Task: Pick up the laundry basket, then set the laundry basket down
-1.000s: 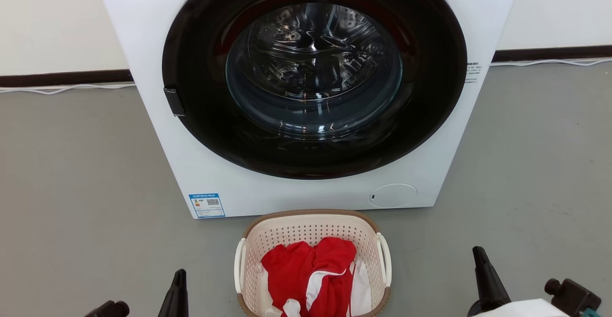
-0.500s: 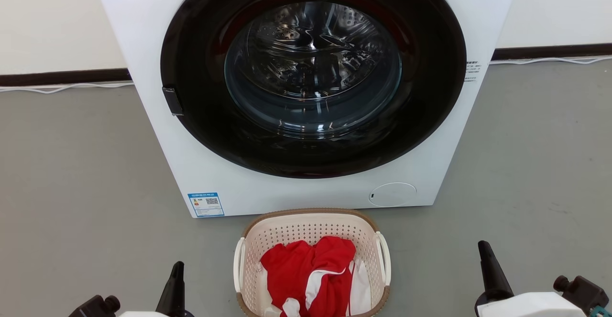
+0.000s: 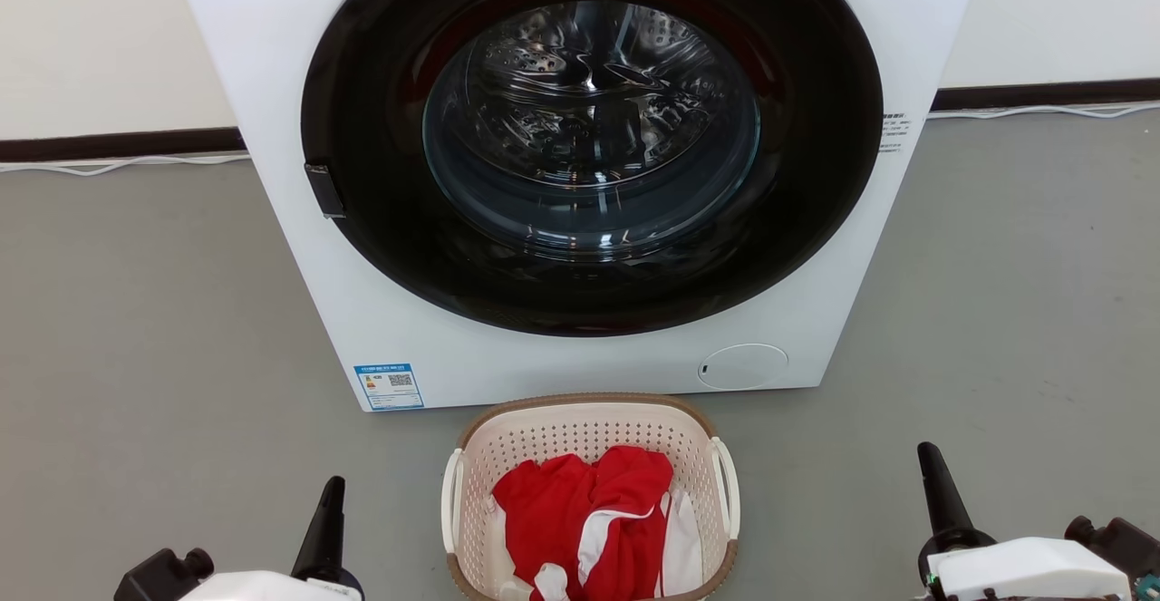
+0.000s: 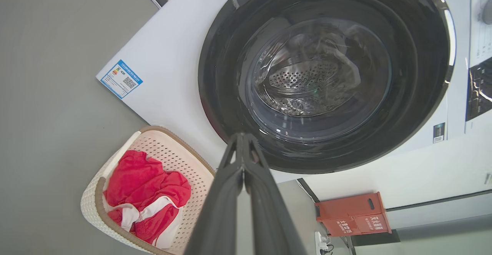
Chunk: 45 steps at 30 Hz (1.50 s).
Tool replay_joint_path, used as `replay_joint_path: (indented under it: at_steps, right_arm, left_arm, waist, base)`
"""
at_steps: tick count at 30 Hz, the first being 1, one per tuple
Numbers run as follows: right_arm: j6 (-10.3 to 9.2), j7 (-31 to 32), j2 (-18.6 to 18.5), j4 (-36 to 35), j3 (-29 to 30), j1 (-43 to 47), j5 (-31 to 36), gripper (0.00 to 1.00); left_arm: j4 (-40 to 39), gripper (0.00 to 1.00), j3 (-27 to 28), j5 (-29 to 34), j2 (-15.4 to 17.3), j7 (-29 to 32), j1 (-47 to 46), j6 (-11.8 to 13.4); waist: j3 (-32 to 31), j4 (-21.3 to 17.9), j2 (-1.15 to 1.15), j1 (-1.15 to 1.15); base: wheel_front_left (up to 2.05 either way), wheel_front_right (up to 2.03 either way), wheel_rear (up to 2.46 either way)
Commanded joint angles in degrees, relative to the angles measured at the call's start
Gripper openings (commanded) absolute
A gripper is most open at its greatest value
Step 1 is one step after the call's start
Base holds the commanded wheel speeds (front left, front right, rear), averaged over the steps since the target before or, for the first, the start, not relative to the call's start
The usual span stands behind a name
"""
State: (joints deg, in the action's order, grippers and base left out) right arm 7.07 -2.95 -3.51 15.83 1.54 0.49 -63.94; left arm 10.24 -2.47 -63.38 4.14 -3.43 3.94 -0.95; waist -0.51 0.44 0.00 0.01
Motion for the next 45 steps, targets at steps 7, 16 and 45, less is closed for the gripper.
replay_joint_path:
  at_steps: [7,16,45]
  right_arm:
    - [0.3,1.85,-0.76,-1.6,0.04,-3.6,-6.61,0.0]
    - [0.33,3.18,-0.76,-1.67,0.71,-4.24,-11.73,0.0]
    - [0.42,8.05,-0.62,-1.91,3.24,-6.52,-29.67,0.0]
  left_arm:
    - [-0.19,0.0,2.36,-6.73,0.62,1.79,-4.48,-1.7]
    - [0.67,0.0,3.27,-12.05,0.61,3.14,-5.68,-2.77]
    - [3.69,0.0,6.7,-30.69,0.39,8.09,-9.94,-6.54]
  waist:
    - [0.13,-0.08,0.0,0.0]
    - [0.25,-0.16,0.0,0.0]
    - [0.69,-0.44,0.0,0.0]
  base:
    - [0.0,0.0,0.0]
    - [0.0,0.0,0.0]
    - [0.0,0.0,0.0]
